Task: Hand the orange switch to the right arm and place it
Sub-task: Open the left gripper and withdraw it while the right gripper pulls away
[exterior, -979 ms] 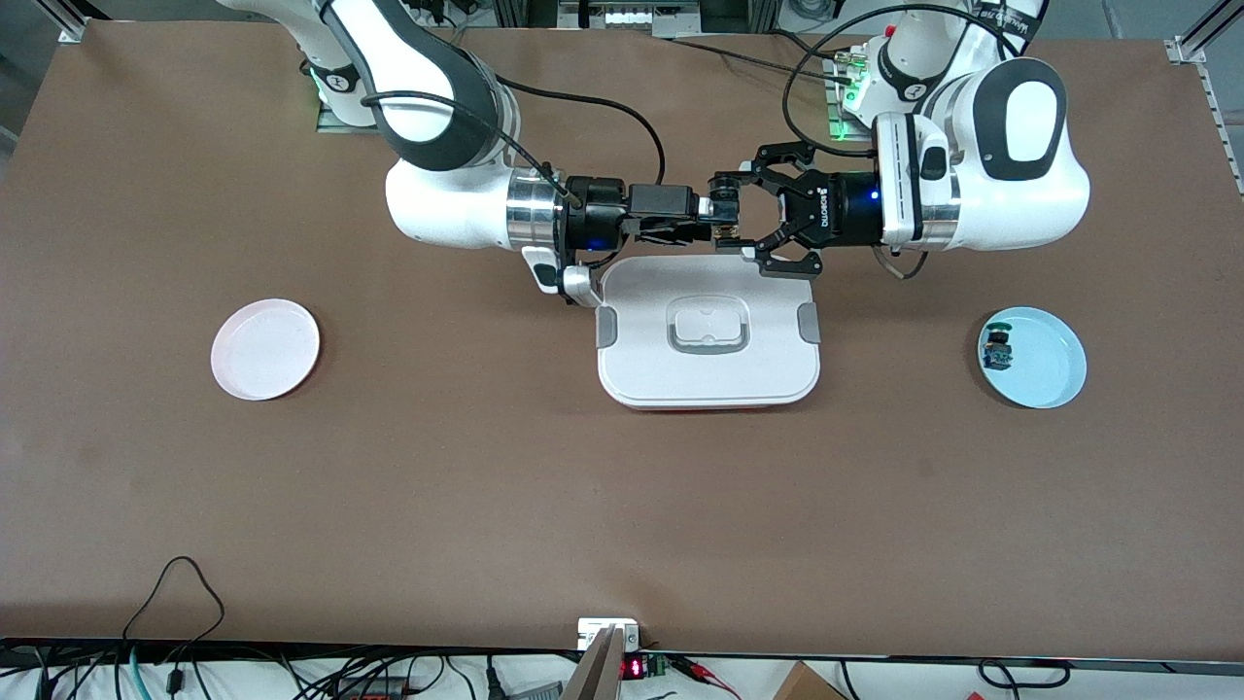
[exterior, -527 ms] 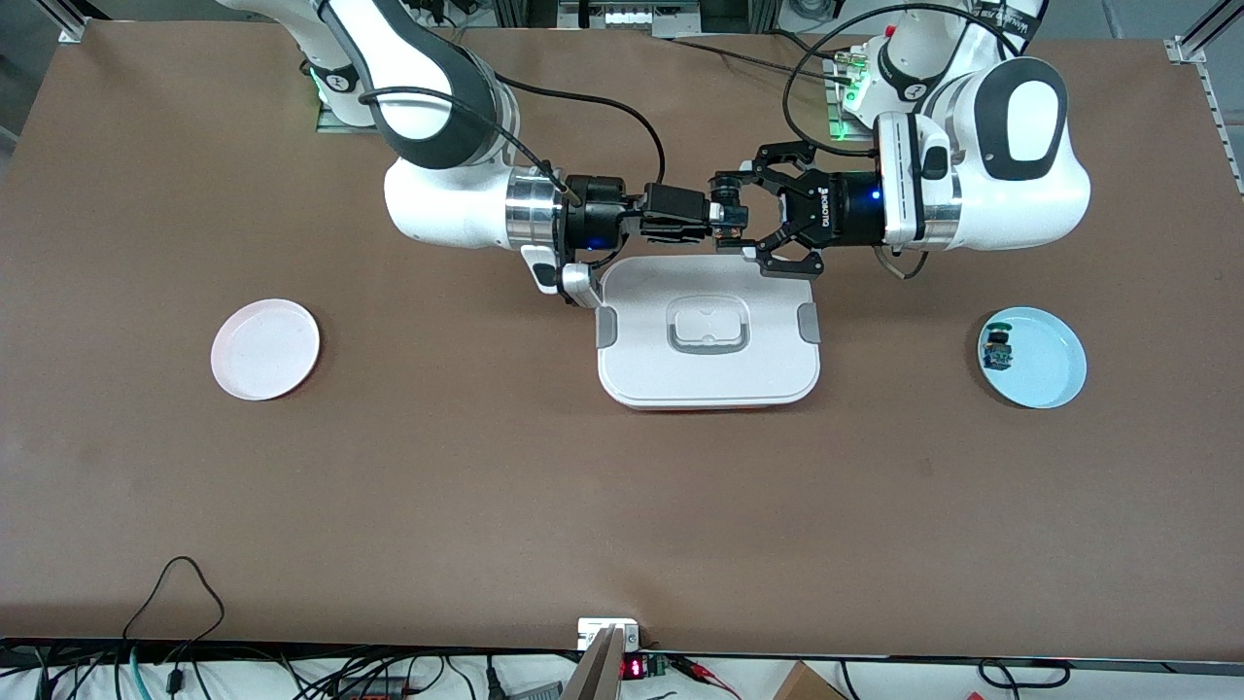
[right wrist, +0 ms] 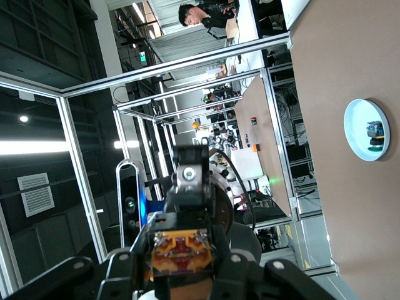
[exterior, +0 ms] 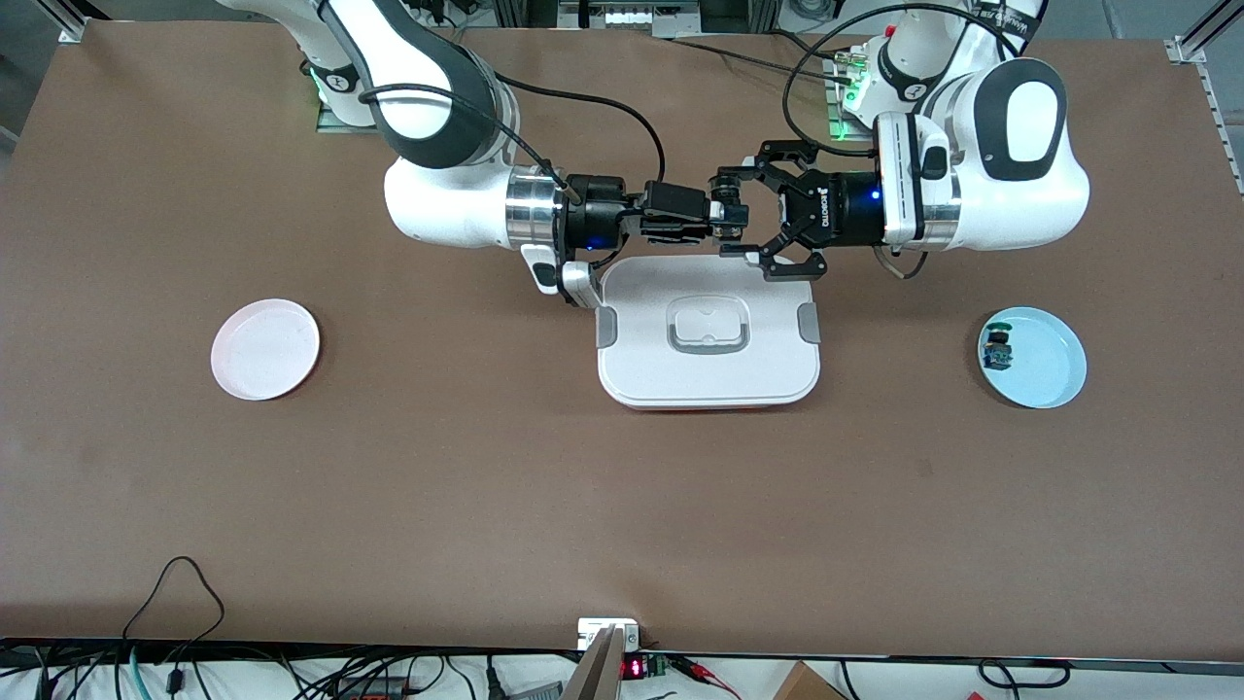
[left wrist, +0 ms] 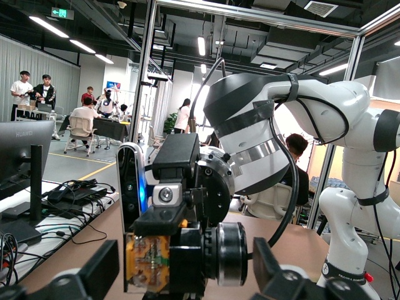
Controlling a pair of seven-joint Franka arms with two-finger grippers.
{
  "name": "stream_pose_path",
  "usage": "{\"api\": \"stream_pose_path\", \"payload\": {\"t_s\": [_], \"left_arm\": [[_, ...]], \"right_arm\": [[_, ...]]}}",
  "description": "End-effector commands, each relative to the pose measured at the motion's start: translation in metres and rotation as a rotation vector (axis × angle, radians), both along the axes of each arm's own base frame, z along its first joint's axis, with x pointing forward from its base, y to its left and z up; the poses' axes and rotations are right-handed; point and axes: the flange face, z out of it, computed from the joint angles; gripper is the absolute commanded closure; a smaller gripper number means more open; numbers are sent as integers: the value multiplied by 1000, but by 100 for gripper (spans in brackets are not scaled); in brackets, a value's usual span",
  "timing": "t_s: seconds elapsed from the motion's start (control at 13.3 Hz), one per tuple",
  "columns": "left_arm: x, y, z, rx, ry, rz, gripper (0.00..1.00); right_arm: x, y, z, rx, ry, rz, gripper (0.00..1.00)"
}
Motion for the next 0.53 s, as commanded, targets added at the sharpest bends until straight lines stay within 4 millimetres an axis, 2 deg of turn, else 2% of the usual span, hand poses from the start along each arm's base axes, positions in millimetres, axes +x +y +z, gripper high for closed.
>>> {"api": "stream_pose_path", "payload": {"t_s": [0.0, 0.08, 0.3, 0.38, 0.45], "left_arm": [[14, 33, -7, -24, -52, 52, 0], [22, 53, -16, -57, -100, 51, 0], [43, 132, -67, -219, -127, 53, 0], [45, 162, -71, -182, -142, 25, 0], [56, 205, -66, -119, -188, 11, 0]], "right_arm": [[-1, 0, 7, 7, -18, -3, 98], [0, -3, 4, 4, -14, -4, 98], [6, -13, 1, 9, -23, 24, 98], [12, -23, 3, -5, -50, 46, 98], [17, -34, 1, -28, -74, 81, 98]]}}
